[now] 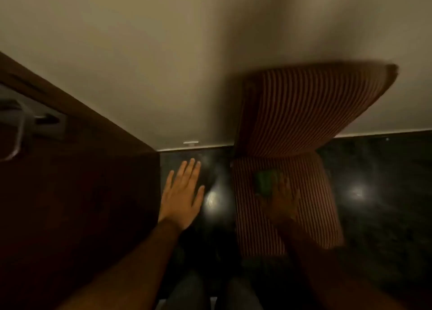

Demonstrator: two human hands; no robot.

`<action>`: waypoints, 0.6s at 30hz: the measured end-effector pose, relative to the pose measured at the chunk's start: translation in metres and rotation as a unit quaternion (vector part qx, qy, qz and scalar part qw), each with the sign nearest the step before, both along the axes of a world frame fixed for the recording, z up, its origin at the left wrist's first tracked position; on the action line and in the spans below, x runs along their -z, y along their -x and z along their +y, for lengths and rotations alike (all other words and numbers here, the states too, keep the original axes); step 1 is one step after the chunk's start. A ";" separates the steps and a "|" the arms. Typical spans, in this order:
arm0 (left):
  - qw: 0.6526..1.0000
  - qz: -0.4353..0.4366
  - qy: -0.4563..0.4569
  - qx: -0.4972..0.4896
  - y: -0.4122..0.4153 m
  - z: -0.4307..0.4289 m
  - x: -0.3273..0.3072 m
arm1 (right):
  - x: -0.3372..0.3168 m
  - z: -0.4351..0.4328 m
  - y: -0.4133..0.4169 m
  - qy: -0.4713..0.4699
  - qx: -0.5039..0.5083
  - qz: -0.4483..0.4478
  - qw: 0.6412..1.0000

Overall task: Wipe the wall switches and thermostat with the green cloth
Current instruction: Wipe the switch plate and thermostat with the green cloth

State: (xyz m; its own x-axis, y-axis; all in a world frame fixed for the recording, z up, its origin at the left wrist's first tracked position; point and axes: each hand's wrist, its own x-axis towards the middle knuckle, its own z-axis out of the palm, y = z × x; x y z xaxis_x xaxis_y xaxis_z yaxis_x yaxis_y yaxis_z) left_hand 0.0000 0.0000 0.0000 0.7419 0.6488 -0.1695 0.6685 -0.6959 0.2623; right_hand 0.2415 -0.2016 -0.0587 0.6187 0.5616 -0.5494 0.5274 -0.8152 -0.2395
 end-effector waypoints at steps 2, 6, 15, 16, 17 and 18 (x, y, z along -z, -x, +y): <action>0.999 0.021 0.023 0.024 0.005 -0.004 0.022 | 0.033 -0.001 0.002 0.057 -0.010 0.025 0.998; 0.997 0.070 0.026 0.024 0.027 -0.010 0.053 | 0.083 0.006 -0.010 0.087 -0.088 0.014 0.992; 0.996 0.073 -0.023 0.043 0.028 0.024 0.065 | 0.115 0.019 -0.045 0.099 -0.166 -0.035 0.981; 0.996 0.070 -0.031 0.043 0.027 0.026 0.061 | 0.105 0.021 -0.047 0.081 -0.158 -0.027 0.984; 0.996 0.060 -0.044 0.050 0.025 0.029 0.052 | 0.092 0.023 -0.046 0.056 -0.151 -0.020 0.987; 0.996 0.052 -0.056 0.053 0.023 0.031 0.040 | 0.072 0.026 -0.043 0.023 -0.143 -0.016 0.989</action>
